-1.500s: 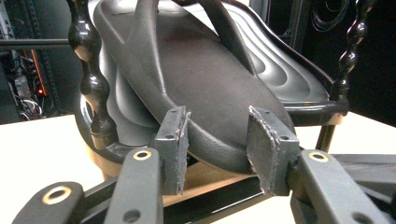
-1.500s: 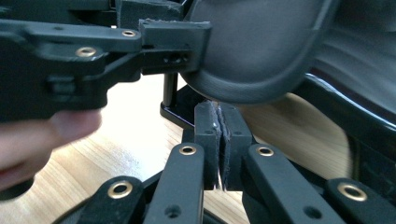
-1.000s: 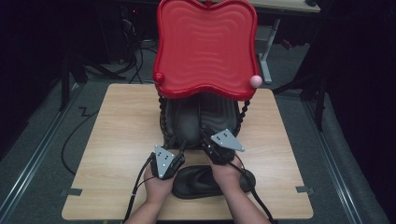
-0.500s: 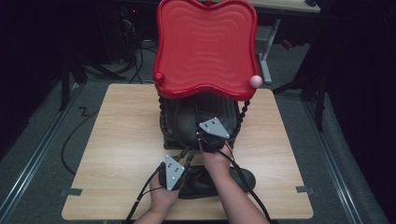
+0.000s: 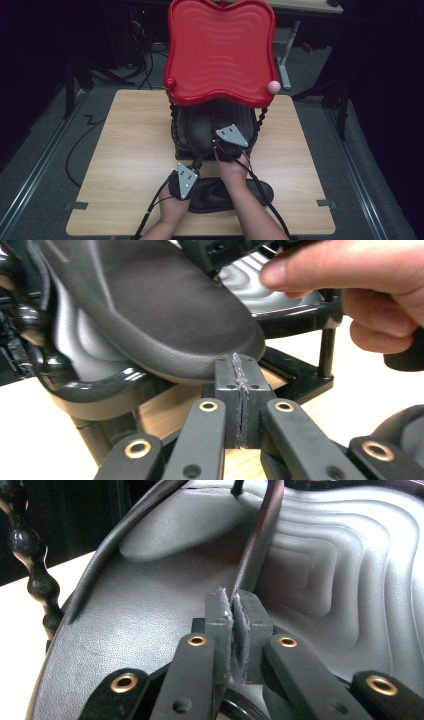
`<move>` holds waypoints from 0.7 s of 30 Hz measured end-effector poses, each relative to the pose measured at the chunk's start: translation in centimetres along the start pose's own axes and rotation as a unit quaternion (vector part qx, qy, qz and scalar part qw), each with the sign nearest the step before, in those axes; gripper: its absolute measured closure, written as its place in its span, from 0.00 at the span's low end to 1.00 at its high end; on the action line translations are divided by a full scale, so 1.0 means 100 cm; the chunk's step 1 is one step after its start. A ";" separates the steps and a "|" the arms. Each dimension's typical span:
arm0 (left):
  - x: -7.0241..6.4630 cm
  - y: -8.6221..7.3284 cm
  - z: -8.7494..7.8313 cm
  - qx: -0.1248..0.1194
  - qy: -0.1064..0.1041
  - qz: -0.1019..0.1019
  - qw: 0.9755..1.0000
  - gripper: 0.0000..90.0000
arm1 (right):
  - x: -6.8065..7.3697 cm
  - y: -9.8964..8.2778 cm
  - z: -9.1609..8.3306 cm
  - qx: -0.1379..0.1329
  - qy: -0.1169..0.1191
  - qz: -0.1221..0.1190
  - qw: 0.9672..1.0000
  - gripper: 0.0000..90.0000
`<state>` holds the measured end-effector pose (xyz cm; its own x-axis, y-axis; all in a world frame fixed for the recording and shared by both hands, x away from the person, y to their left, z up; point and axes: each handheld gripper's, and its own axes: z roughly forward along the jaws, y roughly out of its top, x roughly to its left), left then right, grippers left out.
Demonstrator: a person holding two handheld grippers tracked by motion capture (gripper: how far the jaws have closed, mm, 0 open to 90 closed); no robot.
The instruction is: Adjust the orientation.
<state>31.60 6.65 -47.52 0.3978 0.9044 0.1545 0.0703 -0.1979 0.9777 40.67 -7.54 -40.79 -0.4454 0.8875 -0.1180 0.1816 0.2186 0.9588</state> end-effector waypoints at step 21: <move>0.017 0.007 0.010 -0.007 0.035 0.000 0.999 0.99 | -0.012 -0.025 -0.062 -0.043 0.035 0.000 0.998 0.76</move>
<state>33.27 7.68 -46.69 0.3322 0.9289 0.1637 0.0569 -0.1930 0.9795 35.36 -11.70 -41.46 -0.5069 0.8560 -0.1017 0.1070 0.1796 0.9779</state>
